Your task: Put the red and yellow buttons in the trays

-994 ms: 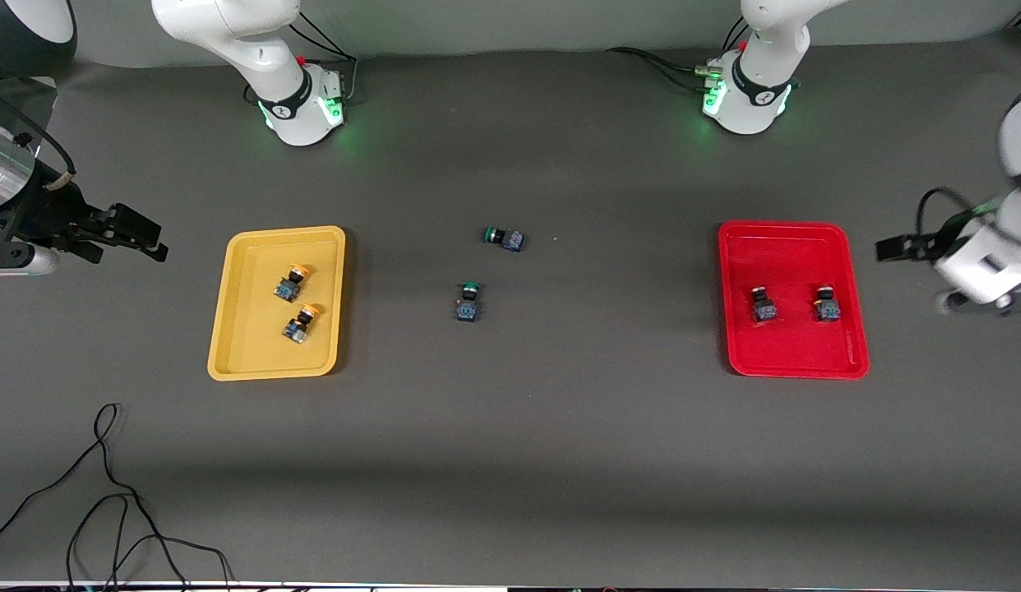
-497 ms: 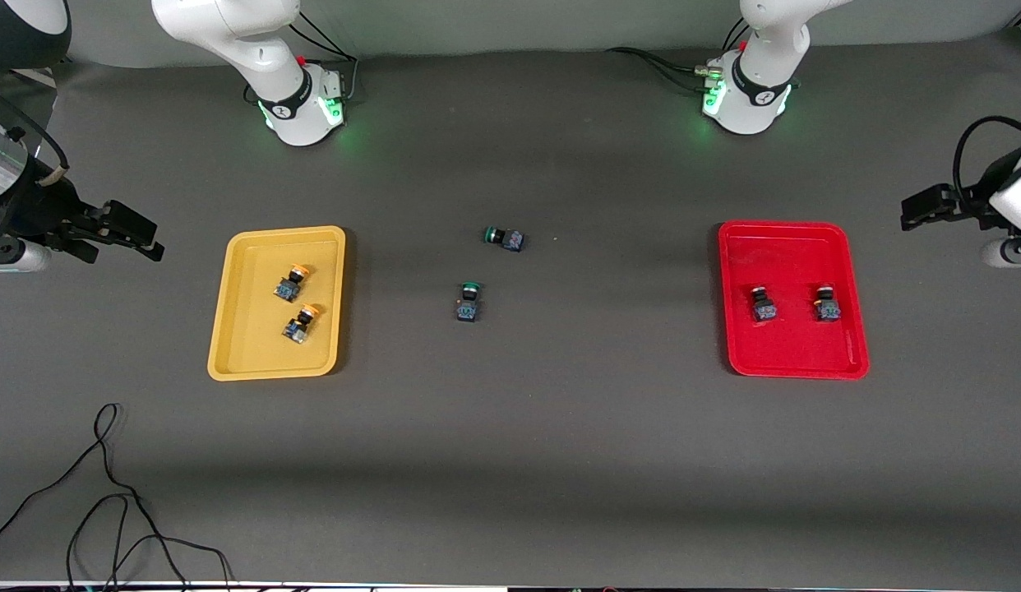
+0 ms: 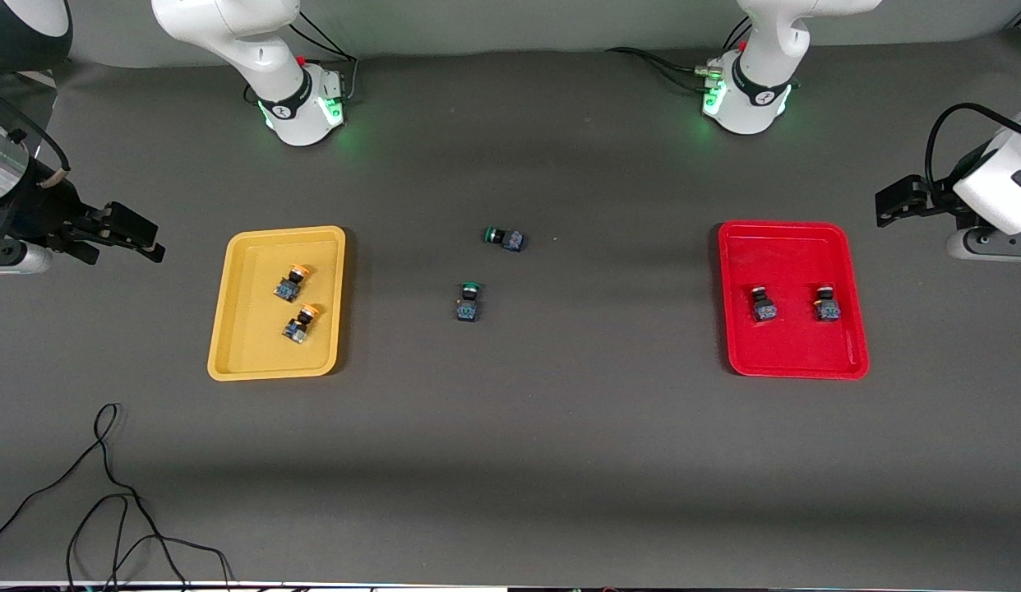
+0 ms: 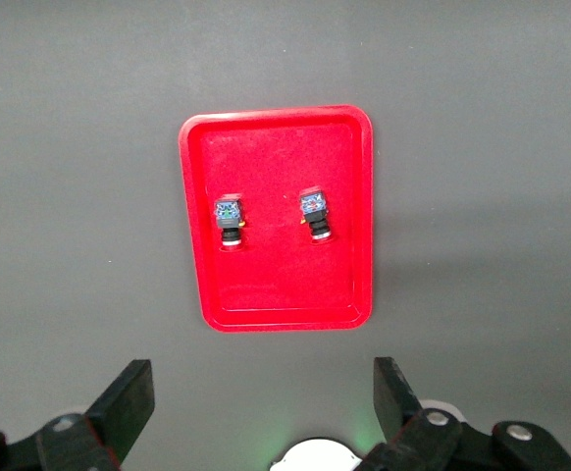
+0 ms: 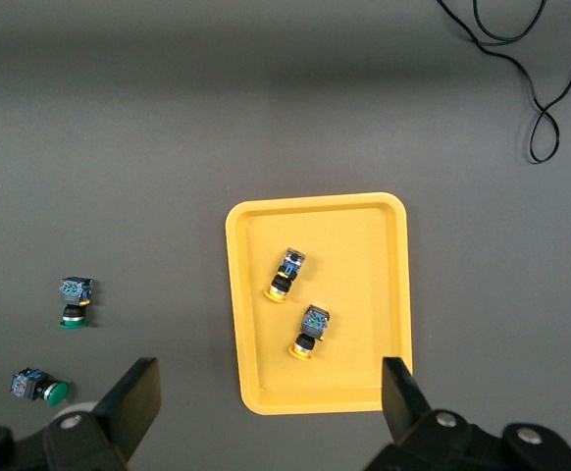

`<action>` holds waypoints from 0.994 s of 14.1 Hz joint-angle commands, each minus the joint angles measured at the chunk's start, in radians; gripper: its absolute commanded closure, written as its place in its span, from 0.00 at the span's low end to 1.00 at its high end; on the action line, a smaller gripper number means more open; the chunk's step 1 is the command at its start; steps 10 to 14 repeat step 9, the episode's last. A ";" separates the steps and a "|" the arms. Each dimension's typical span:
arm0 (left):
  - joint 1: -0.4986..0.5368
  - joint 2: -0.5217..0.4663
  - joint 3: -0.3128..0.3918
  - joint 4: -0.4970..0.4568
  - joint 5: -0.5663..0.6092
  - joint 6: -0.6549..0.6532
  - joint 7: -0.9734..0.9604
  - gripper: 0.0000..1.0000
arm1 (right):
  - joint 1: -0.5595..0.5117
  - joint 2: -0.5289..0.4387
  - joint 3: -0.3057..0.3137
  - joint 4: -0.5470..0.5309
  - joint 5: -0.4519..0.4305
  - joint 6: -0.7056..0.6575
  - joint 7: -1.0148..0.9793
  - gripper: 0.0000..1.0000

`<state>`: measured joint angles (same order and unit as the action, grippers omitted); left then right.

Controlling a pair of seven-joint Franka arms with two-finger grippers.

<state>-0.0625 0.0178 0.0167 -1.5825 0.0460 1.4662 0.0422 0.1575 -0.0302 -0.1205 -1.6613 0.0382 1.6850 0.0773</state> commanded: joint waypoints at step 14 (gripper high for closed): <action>-0.020 0.002 0.026 0.013 -0.023 0.000 -0.001 0.01 | -0.006 0.022 0.004 0.021 -0.012 -0.011 -0.010 0.00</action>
